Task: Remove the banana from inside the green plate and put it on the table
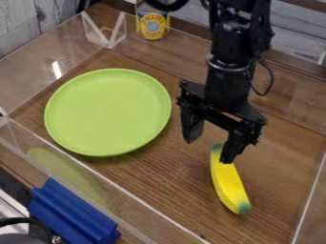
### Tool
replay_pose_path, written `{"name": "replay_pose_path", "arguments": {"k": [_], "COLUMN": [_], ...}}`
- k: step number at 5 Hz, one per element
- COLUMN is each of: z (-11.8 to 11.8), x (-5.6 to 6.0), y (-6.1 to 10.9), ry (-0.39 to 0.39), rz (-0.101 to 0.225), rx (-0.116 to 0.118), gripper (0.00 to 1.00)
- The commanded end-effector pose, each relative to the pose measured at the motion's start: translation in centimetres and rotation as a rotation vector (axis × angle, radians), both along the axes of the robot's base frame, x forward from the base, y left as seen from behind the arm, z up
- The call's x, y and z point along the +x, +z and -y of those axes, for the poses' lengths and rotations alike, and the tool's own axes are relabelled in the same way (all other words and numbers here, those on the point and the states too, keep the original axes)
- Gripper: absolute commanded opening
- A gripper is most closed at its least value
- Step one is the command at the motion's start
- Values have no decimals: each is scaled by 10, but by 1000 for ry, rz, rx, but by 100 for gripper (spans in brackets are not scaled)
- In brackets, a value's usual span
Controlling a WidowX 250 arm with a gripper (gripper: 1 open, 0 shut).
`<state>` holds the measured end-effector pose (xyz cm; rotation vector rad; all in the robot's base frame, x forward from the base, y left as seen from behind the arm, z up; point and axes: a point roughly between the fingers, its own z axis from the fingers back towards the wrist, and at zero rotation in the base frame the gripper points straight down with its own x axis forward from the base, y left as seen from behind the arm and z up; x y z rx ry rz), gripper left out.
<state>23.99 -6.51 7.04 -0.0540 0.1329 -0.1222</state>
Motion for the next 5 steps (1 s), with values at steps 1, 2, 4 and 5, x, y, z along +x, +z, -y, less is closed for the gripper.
{"name": "replay_pose_path", "arguments": {"k": [1, 2, 4, 5], "z": [5, 7, 11, 12], "x": [5, 6, 9, 10], "y": [3, -1, -8, -11], "ry": [-8, -8, -5, -4], "rz": [34, 34, 35, 35], "rx": [-10, -12, -16, -18], "gripper": [100, 100, 100, 100]}}
